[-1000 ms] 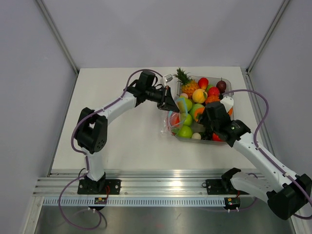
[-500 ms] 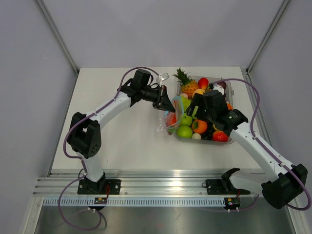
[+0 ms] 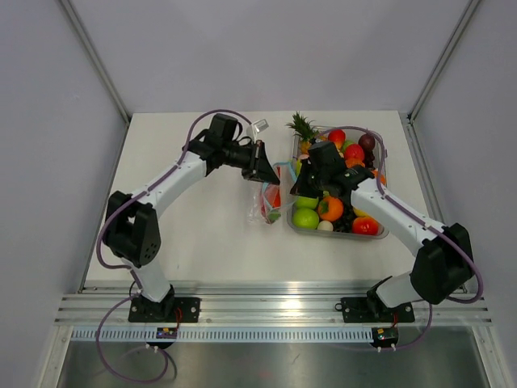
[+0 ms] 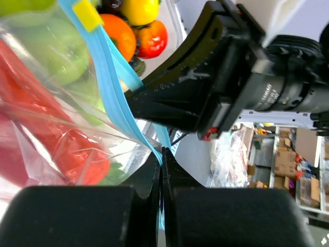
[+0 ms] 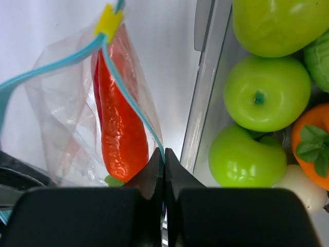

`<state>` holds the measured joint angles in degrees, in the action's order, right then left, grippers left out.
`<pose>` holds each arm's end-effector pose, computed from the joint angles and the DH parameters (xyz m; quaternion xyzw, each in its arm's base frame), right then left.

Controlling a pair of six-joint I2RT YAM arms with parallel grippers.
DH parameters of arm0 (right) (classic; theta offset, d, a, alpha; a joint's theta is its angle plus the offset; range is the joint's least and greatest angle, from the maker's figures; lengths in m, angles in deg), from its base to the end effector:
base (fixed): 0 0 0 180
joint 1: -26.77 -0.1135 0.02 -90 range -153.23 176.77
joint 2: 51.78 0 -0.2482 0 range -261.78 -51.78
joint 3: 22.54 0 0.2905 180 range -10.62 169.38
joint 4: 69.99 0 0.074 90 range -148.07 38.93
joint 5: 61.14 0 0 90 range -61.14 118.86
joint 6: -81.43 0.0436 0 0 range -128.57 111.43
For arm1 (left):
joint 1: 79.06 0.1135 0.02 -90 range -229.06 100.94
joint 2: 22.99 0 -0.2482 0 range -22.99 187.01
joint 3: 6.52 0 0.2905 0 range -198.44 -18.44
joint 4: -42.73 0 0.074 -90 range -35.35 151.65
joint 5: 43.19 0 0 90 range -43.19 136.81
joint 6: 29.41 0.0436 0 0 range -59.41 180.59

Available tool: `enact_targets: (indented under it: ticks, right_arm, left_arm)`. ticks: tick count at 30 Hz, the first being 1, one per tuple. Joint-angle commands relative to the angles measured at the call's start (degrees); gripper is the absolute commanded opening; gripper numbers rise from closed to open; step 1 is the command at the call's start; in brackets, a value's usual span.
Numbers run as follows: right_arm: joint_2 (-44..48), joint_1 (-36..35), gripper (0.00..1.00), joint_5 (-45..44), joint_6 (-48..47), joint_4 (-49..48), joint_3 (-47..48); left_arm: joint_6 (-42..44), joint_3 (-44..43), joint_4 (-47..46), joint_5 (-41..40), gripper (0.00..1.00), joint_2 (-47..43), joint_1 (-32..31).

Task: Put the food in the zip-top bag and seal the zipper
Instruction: Adjust the zipper food storage bag at the center of the board.

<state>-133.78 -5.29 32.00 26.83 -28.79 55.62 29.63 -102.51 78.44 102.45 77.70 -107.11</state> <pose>0.3024 0.1922 0.2567 0.0164 0.9236 0.2333 0.3038 0.3631 -0.2343 0.2697 0.1753 0.8076 -0.5514 0.1141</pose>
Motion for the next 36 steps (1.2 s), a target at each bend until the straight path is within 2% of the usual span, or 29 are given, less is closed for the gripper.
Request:
enact_targets:
  ticks: [1,2,5,7,9,10,13,15,18,22,25,26,28,31,33,35,36]
  right_arm:
    - [-1.23,-0.55,0.0,0.39,-1.99,-1.86,8.34]
    - [-1.24,-0.9,0.0,0.21,-2.35,-1.77,10.12]
    - [-1.59,-4.06,0.0,-2.51,-4.19,0.07,17.33]
    - [-2.64,-6.86,0.0,-5.41,-4.72,0.17,20.15]
    - [-3.69,-7.84,0.0,-5.51,-4.03,-1.58,18.59]
    - [-5.44,-7.85,0.0,-4.9,-2.72,-2.37,17.27]
    - [-11.05,-7.94,0.0,-3.4,-0.94,-4.93,12.96]
    - [-14.23,-7.94,0.0,-4.79,-1.82,-3.54,14.52]
    - [-17.32,-7.94,0.0,-6.47,-3.84,1.39,20.83]
    - [-11.45,-8.2,0.0,-7.44,-4.72,0.34,23.5]
    - [-11.34,-8.38,0.0,-7.27,-5.08,0.26,21.75]
    - [-12.04,-8.38,0.0,-6.75,-4.73,-0.7,20.35]
    - [-16.07,-8.38,0.0,-4.38,-3.85,-2.02,15.34]
    - [-22.3,-8.38,0.0,-3.93,-3.58,-1.95,14.0]
    - [-22.34,-8.46,0.0,-3.58,-3.58,-0.71,15.58]
    - [-20.23,-8.55,0.0,-4.01,-3.76,-0.63,17.6]
    - [-19.0,-8.55,0.0,-4.89,-4.37,0.07,18.83]
  left_arm:
    - [5.99,-0.04,6.16,-3.59,0.0,-4.88,4.13]
    - [9.83,-2.82,13.84,-8.74,0.0,-4.8,4.67]
    - [15.56,-10.3,26.96,-21.15,0.0,-5.58,4.5]
    - [16.63,-10.85,29.81,-27.73,0.0,-7.42,3.71]
    - [16.9,-8.41,30.35,-31.54,0.0,-7.87,3.1]
    - [16.9,-6.65,30.52,-36.43,0.0,-7.7,2.14]
    - [16.11,-1.54,30.97,-45.31,0.0,-4.01,0.29]
    - [15.23,-1.27,31.14,-49.21,0.0,-1.2,-0.42]
    - [14.53,-4.68,32.89,-49.66,0.0,-2.32,-0.69]
    - [13.21,-9.62,34.3,-47.38,0.0,-8.3,-0.77]
    - [12.24,-5.07,30.9,-46.85,0.0,-10.42,-0.86]
    - [11.98,-0.26,29.83,-46.67,0.0,-10.07,-0.86]
    - [11.45,3.72,26.51,-46.32,0.0,-7.02,-0.86]
    - [10.48,8.22,23.5,-45.97,0.0,-3.14,-1.3]
    - [10.48,6.05,24.63,-46.23,0.0,-1.11,-2.0]
    - [10.92,3.23,27.09,-47.55,0.0,-2.76,-2.36]
    - [11.1,-1.49,28.4,-47.64,0.0,-3.56,-2.36]
